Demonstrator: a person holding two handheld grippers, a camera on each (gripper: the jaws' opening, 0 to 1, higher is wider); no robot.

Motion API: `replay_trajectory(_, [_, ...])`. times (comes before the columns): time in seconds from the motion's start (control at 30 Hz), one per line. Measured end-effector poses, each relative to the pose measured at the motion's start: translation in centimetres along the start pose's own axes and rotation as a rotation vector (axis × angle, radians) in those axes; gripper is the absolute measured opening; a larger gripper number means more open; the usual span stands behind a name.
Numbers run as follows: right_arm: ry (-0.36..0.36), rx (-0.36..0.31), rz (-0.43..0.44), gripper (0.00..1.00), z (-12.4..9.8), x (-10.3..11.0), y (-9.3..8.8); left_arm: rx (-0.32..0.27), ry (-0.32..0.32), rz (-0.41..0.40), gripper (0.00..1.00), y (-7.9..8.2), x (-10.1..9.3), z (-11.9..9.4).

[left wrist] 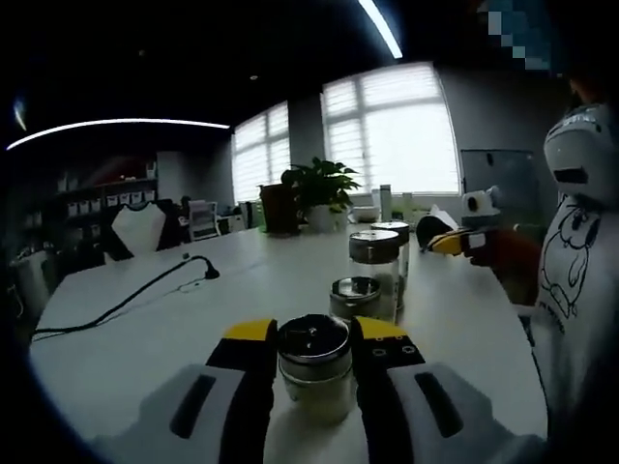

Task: Rotate the seasoning bottle until the label or dispensing opening points toward the visible target arrow and the bottle remains upright within the marked orientation range

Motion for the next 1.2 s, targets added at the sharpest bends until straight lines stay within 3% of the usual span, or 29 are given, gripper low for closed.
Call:
replay_trajectory(0.2, [-0.010, -0.006, 0.004, 0.00, -0.1, 0.1, -0.2, -0.012, 0.137, -0.053, 0.32, 0.0, -0.9, 0.0])
replay_trajectory(0.27, [-0.011, -0.002, 0.008, 0.00, -0.1, 0.1, -0.5, 0.010, 0.165, 0.009, 0.32, 0.1, -1.1, 0.0])
replay_trajectory(0.47, [-0.004, 0.003, 0.009, 0.00, -0.1, 0.0, -0.5, -0.004, 0.131, -0.026, 0.33, 0.2, -1.1, 0.1])
replay_trajectory(0.6, [0.001, 0.002, 0.006, 0.00, -0.1, 0.0, -0.3, -0.017, 0.133, -0.014, 0.47, 0.8, -0.6, -0.1])
replay_trajectory(0.67, [0.008, 0.001, 0.007, 0.00, 0.0, 0.0, -0.3, -0.053, 0.102, -0.051, 0.47, 1.3, -0.2, -0.3])
replay_trajectory(0.73, [0.015, 0.001, 0.007, 0.00, 0.1, 0.1, -0.4, -0.041, 0.081, -0.065, 0.46, 1.4, 0.6, -0.5])
replay_trajectory(0.83, [0.028, 0.006, 0.008, 0.00, 0.4, 0.3, -0.5, -0.056, -0.041, -0.132, 0.48, 2.0, 1.4, -0.6])
replay_trajectory(0.93, [0.040, 0.017, 0.005, 0.00, 0.5, 0.4, -0.6, -0.106, -0.107, -0.180, 0.48, 2.4, 2.7, -0.9])
replay_trajectory(1.07, [0.052, 0.031, -0.001, 0.00, 0.7, 0.8, -0.9, -0.087, -0.143, -0.129, 0.47, 1.8, 3.7, -1.2])
replay_trajectory(1.17, [0.053, 0.039, -0.001, 0.00, 0.7, 0.9, -0.9, -0.081, -0.198, -0.120, 0.45, 1.3, 3.4, -1.2])
replay_trajectory(1.2, [0.053, 0.039, -0.001, 0.00, 0.7, 0.9, -0.9, -0.102, -0.237, -0.099, 0.46, 1.4, 3.1, -1.1])
Point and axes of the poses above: the point that each gripper's makers call its tool centre point, and the gripper's own axes: z roughly forward along the fingers, x roughly to its left, y roughly out of its top, the point moved 9 cm from there along -z, roughly backward along the fingers, and after that the axes turned 4 degrees about z, right-handed, at the moved point
